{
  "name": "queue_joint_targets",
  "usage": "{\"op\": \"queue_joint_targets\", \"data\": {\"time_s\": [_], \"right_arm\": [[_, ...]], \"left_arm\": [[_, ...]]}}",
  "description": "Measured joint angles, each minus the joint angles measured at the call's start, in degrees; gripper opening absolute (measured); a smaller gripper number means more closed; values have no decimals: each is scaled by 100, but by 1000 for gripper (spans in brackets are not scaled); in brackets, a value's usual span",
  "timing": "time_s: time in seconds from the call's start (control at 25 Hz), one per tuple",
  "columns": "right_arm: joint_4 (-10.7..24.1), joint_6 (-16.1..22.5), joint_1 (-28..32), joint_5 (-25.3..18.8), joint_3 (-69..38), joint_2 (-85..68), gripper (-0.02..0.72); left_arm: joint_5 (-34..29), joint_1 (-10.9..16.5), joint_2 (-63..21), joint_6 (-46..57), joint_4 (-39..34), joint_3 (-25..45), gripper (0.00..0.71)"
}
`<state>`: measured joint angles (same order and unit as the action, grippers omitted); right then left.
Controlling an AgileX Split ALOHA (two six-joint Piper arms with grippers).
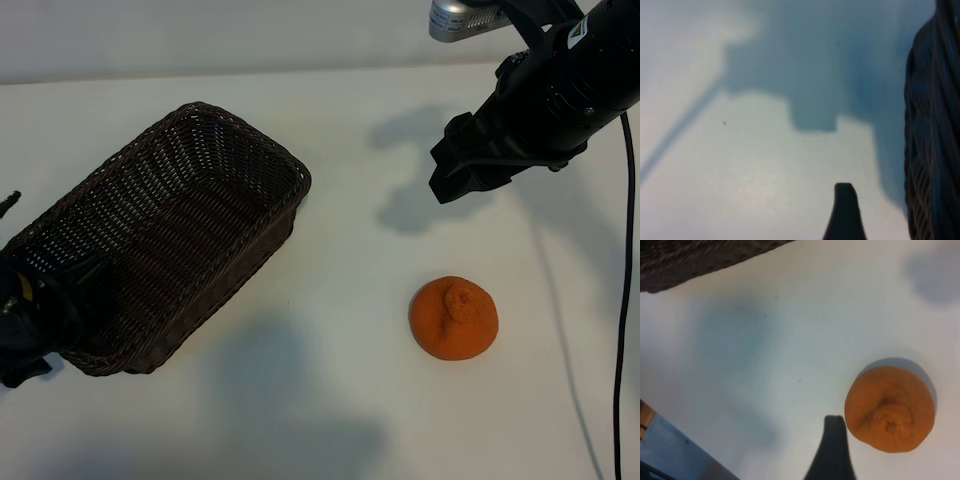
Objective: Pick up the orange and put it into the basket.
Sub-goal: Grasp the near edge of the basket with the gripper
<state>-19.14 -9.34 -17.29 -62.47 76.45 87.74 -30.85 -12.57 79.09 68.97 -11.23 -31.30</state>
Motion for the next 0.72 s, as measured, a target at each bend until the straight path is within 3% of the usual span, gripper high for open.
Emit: {"op": "queue_joint_targets", "data": {"time_s": [0.12,0.32,0.72], "right_arm": [[0,0,0,-4,0,0,577],[0,0,0,-4,0,0,577],[6,-16,0,-11,0,0,577]], "left_arm": [[97,0,38,5,0,0,472],[204,0,287,25,6,0,206],[712,0,385,-126,55,0,172]]}}
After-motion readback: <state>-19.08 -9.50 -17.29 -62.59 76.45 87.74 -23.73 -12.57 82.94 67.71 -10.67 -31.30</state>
